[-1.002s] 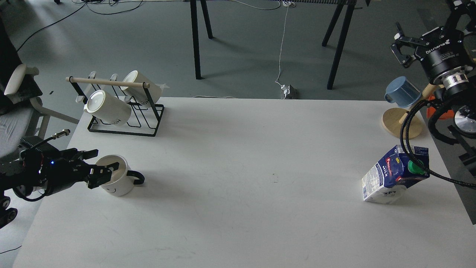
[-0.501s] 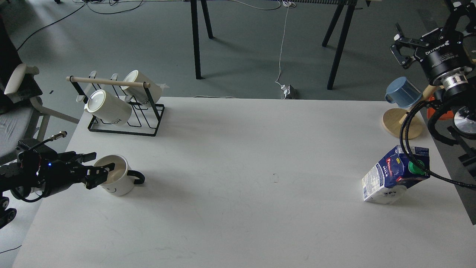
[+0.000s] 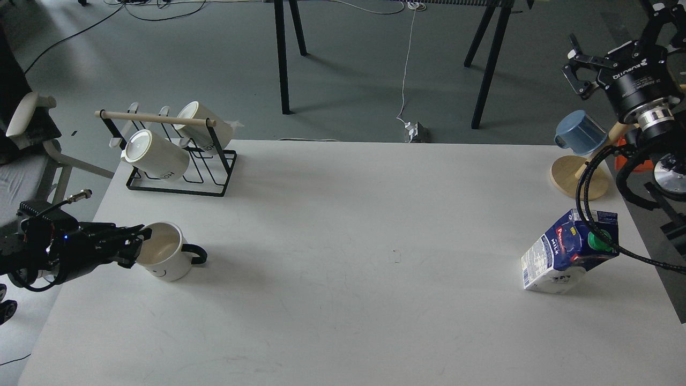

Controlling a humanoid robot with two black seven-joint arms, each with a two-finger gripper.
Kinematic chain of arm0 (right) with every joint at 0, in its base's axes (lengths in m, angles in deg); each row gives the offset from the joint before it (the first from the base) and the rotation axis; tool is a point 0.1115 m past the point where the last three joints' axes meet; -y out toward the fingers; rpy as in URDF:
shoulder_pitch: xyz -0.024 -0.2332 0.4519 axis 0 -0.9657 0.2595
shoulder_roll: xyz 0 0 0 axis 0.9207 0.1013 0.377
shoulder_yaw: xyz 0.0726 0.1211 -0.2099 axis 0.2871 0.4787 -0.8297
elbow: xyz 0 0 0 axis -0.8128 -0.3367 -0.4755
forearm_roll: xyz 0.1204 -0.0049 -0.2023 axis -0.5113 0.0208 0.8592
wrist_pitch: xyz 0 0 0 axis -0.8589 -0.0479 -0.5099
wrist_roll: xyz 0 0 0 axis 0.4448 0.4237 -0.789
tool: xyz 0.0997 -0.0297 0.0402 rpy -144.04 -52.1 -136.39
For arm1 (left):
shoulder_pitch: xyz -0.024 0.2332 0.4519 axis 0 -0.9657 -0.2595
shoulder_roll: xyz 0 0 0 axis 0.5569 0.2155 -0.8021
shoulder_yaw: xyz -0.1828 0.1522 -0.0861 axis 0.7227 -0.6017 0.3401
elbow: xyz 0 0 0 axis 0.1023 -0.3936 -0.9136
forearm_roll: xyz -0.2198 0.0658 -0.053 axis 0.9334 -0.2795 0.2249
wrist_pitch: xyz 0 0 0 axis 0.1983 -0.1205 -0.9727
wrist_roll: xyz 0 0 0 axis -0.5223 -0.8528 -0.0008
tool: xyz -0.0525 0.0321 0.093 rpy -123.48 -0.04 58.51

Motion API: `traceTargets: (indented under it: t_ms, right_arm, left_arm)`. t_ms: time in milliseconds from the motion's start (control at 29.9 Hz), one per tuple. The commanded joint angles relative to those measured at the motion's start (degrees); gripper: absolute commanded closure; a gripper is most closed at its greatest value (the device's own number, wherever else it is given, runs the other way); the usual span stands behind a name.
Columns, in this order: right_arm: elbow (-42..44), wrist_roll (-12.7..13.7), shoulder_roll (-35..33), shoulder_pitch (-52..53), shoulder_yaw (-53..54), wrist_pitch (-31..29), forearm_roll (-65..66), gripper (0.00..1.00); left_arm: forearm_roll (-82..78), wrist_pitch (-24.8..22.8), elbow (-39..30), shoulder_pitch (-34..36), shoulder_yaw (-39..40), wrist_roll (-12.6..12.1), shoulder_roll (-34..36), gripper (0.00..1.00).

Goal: Place cup and milk with both arms
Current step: 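Grasp the white mug's rim with the left gripper, then carry the white mug with the left gripper toward the table center and set it down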

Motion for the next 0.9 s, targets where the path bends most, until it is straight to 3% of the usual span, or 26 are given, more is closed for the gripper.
traceTargets:
  t_ms: [0,200,401,668,768,869]
  right_arm:
    - [0.1,0.0,0.0,0.0,0.0,0.0,0.0,0.0]
    - [0.1,0.0,0.0,0.0,0.0,0.0,0.0,0.0]
    - [0.0,0.0,-0.1,0.1,0.1,0.0,0.0,0.0]
    - [0.0,0.0,-0.4,0.2,0.1,0.0,0.0,0.0]
    - [0.0,0.0,-0.7,0.2,0.3,0.0,0.0,0.0]
    - [-0.2,0.0,-0.8,0.3,0.4,0.0,0.0,0.0]
  left_arm:
    - [0.0,0.0,-0.7,0.4,0.1,0.0,-0.3,0.94]
    - [0.1,-1.2,-7.1,4.2,0.3,0.0,0.1,0.94]
    - [0.0,-10.6,-17.6,11.0,0.4,0.0,-1.0,0.95]
    - [-7.9,-24.6,-18.5,20.6,0.2,-0.4,-14.7,0.95]
    - [-15.0,-26.1,-18.0,21.0,0.5,-0.8,-20.1,0.95]
    - [-17.8,-26.2,-15.5,20.5,0.1,-3.5,-26.7,0.95]
